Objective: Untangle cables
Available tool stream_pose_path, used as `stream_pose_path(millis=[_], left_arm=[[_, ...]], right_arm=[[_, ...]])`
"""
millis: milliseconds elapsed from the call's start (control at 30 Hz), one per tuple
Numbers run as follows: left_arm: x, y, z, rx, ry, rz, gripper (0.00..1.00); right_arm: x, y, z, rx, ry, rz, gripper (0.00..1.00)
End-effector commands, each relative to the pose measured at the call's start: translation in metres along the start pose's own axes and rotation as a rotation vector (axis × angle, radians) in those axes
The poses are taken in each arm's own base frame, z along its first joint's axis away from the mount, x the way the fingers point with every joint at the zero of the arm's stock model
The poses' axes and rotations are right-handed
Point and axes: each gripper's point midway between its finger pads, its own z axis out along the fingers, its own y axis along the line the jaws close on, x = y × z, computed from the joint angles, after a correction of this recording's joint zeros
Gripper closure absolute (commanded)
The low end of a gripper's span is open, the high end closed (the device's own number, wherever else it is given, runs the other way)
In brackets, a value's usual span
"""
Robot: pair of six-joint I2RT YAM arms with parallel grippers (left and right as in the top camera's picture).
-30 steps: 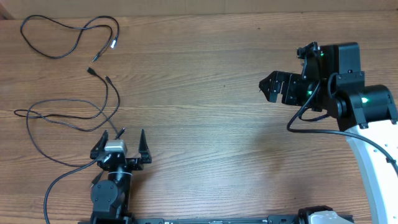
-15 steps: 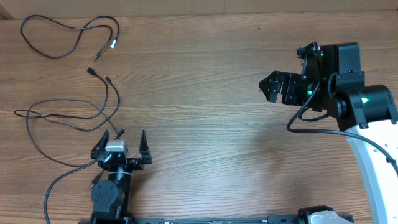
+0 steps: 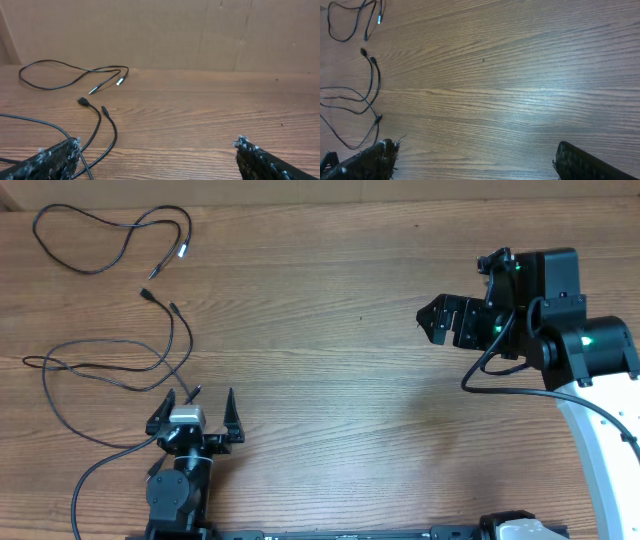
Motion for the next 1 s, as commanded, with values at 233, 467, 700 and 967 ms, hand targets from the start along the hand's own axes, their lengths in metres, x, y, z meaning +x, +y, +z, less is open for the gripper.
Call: stream_pose_path(millis=[233, 467, 700, 967], left_arm=[[-0.001, -0.001, 0.000, 0.008, -0.007, -0.019, 0.00], [-0.001, -0.001, 0.000, 0.009, -0.007, -0.019, 0.00], [-0.001, -0.001, 0.000, 0.008, -0.007, -0.019, 0.00], [-0.001, -0.001, 0.000, 0.009, -0.007, -0.019, 0.00]], right_arm=[[-0.006, 0.001, -0.005, 0.005, -0.025, -0.005, 0.00], [-0.010, 0.004, -0.031, 0.015, -0.112, -0.027, 0.00], [-0.041, 0.015, -0.084, 0.012, -0.406, -0.092, 0.00], [-0.070, 0.039, -0.132, -0.087, -0.737, -0.176, 0.00]])
